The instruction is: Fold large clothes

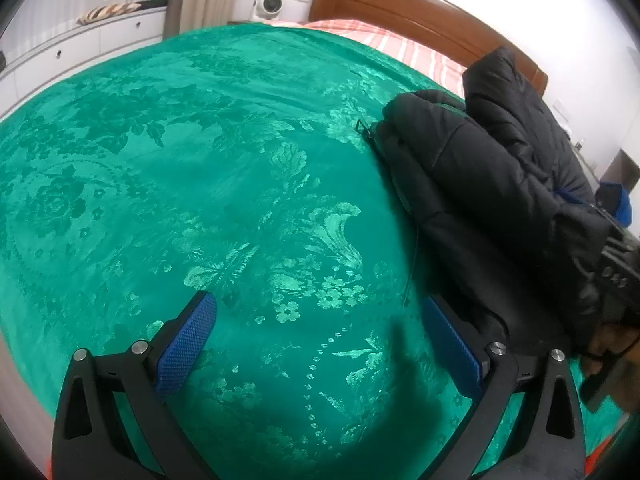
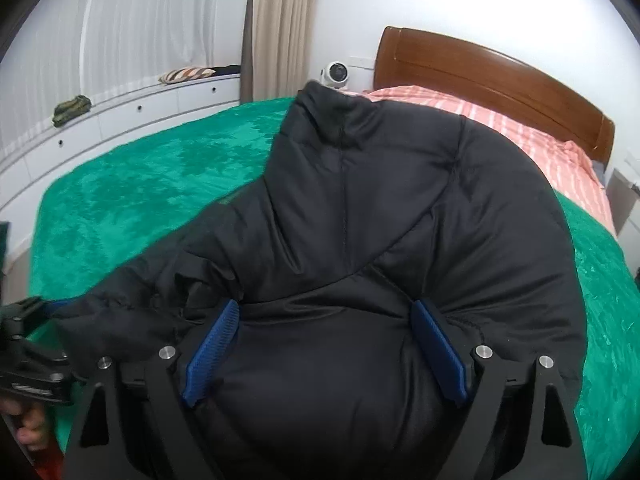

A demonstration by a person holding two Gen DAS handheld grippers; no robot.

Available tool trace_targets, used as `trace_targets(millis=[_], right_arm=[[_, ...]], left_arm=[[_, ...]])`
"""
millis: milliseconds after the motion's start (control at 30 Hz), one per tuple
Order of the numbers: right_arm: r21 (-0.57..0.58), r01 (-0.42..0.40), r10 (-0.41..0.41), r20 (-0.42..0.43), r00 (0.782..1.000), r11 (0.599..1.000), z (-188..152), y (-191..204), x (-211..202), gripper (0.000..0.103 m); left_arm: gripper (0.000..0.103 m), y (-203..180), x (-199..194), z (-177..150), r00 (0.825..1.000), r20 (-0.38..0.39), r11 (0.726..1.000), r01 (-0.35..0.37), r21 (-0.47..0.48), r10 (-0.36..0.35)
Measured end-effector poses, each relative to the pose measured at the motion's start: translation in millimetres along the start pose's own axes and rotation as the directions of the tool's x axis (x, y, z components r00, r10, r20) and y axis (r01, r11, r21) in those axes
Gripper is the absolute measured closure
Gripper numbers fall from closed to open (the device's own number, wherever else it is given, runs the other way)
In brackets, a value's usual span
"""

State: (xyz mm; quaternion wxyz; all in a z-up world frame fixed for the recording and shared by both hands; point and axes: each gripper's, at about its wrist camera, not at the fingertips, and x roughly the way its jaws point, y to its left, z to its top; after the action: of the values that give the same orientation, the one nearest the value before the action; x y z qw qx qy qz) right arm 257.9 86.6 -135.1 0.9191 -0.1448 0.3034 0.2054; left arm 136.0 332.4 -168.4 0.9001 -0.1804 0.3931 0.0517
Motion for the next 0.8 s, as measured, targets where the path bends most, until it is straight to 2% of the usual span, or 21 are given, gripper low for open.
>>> trace_targets(millis=[167,267,300,367,433,500,567,633,667,733,767,800], right_arm=[[-0.018,0.004,-0.004,-0.012,1.0,1.0,4,0,3,0.015],[0.032,-0.035,0.036,-0.004,0.999,0.999,8,-5,-22,0.016],[0.086,-0.075,0.072,0.035,0.997,0.993,4,-13,-44,0.016],[0.177,-0.124,0.106,0.106,0.989,0.976,-11,-29,-80,0.016],[0.27,-0.126,0.086,0.155,0.984,0.955,-35,-52,-116,0.015],[0.357,-0.089,0.03,0.168,0.985,0.93,-65,-79,-143,0.014],[0.431,-0.035,-0.026,0.134,0.991,0.902,-96,-106,-158,0.012],[0.501,0.028,-0.07,0.065,0.995,0.865,-127,-133,-164,0.013],[0.534,0.049,-0.079,0.033,0.996,0.844,-140,-145,-166,0.013],[0.611,0.076,-0.094,-0.004,0.996,0.788,-163,-164,-169,0.013],[0.636,0.075,-0.093,-0.005,0.996,0.768,-170,-168,-170,0.013],[0.646,0.071,-0.092,-0.002,0.996,0.76,-172,-172,-171,0.013]], left_arm=[[0.001,-3,2,-2,1.0,-0.009,1.0,-0.021,0.015,0.021],[0.001,-4,1,-3,1.0,-0.009,1.0,-0.016,0.02,0.017],[0.001,-2,-1,-3,1.0,-0.008,1.0,-0.003,0.011,0.003],[0.001,5,-3,-2,1.0,-0.005,0.999,0.031,-0.021,-0.031],[0.001,9,-4,-1,0.998,-0.002,0.997,0.055,-0.048,-0.055],[0.001,13,-6,1,0.997,0.002,0.994,0.082,-0.077,-0.082],[0.001,19,-8,3,0.99,0.003,0.984,0.138,-0.114,-0.139],[0.001,30,-7,8,0.96,-0.001,0.943,0.275,-0.189,-0.28],[0.001,35,-5,12,0.933,-0.003,0.909,0.35,-0.228,-0.36],[0.001,41,8,22,0.856,-0.048,0.827,0.482,-0.288,-0.515],[0.001,41,14,25,0.828,-0.071,0.803,0.513,-0.303,-0.556],[0.001,44,27,30,0.773,-0.099,0.752,0.565,-0.34,-0.626]])
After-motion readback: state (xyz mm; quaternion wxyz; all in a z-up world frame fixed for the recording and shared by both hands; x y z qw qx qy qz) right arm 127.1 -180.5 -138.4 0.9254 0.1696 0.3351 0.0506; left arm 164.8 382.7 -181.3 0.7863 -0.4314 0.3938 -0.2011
